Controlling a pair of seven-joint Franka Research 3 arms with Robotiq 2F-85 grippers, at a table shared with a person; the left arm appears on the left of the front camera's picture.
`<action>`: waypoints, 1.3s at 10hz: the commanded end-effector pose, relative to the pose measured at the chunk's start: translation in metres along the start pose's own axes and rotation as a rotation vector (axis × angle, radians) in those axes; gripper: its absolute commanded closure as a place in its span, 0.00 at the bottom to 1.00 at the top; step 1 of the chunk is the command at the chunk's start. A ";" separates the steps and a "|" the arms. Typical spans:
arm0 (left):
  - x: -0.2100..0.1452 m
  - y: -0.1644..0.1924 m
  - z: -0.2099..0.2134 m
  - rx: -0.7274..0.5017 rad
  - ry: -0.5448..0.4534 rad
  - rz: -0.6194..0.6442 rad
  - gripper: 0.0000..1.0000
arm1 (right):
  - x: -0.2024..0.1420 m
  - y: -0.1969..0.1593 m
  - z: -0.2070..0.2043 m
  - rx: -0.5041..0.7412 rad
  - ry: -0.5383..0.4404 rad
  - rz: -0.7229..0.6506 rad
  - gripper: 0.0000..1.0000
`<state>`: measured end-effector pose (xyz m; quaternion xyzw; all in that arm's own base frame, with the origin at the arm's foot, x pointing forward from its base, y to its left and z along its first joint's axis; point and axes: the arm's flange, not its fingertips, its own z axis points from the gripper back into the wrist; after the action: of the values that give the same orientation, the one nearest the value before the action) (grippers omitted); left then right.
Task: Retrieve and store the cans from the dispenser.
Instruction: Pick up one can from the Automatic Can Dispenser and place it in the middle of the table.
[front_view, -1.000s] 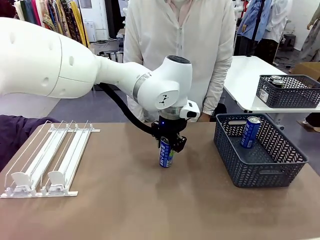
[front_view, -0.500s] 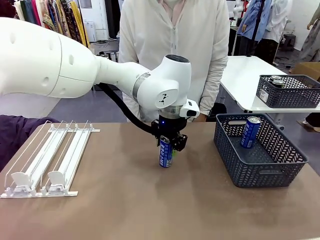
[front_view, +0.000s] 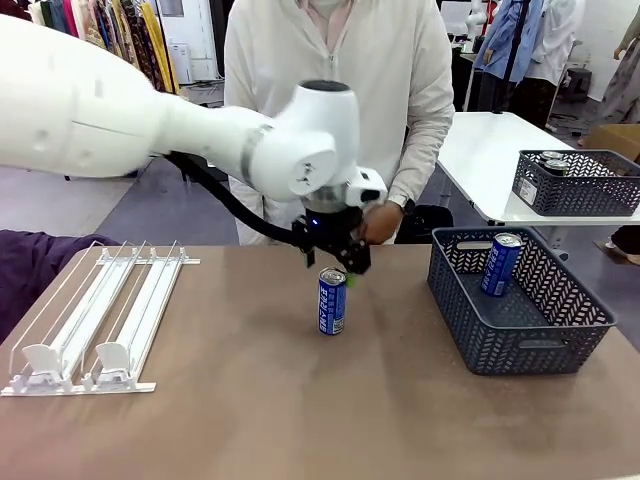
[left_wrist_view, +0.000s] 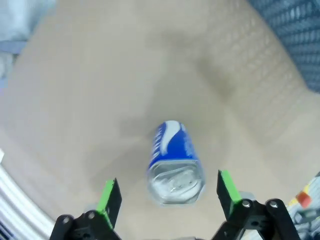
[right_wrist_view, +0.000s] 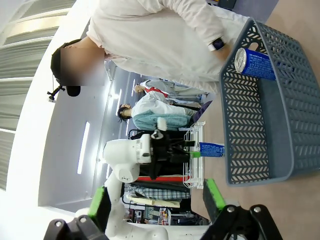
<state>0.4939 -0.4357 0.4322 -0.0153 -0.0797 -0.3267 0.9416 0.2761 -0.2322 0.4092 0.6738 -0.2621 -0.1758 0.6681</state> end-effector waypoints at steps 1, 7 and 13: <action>-0.060 0.035 0.038 -0.008 -0.130 0.124 0.00 | -0.001 0.004 0.001 -0.002 0.012 -0.006 0.00; -0.325 0.274 0.143 -0.521 -0.490 0.710 0.00 | -0.001 0.004 0.001 -0.002 0.012 -0.006 0.00; -0.473 0.343 0.114 -0.987 -0.751 0.849 0.00 | -0.001 0.004 0.001 -0.002 0.012 -0.006 0.00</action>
<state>0.3226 0.1495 0.4487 -0.6098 -0.2128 0.1075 0.7558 0.2762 -0.2324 0.4087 0.6739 -0.2617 -0.1762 0.6680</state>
